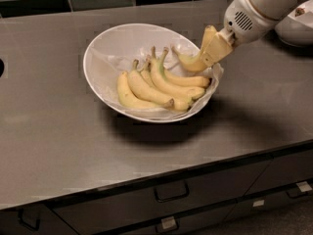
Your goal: Pick banana from white bowl
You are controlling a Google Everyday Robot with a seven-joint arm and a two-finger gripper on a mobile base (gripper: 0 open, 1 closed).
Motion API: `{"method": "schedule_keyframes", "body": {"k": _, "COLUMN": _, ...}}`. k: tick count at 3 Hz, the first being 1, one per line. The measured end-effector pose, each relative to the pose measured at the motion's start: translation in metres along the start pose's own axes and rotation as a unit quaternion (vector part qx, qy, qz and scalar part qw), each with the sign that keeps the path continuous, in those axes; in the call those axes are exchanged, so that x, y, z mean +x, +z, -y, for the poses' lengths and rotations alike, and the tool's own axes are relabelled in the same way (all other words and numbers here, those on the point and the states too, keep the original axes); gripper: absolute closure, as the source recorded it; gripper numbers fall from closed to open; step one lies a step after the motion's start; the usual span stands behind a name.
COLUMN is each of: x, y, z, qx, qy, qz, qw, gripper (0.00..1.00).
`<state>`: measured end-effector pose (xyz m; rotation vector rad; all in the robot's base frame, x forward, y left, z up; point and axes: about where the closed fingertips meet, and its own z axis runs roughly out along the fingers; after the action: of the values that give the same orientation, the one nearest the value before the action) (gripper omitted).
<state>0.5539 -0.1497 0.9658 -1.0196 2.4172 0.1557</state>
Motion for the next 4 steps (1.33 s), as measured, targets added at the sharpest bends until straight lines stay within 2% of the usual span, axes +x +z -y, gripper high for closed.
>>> {"method": "schedule_keyframes", "body": {"k": 2, "x": 0.002, "y": -0.034, "z": -0.002, "qx": 0.021, "qy": -0.004, "qz": 0.032, "qw": 0.9992, "gripper": 1.0}}
{"method": "schedule_keyframes", "body": {"k": 4, "x": -0.002, "y": -0.075, "z": -0.02, "qx": 0.029, "qy": -0.034, "qz": 0.085, "qw": 0.9954, "gripper": 1.0}}
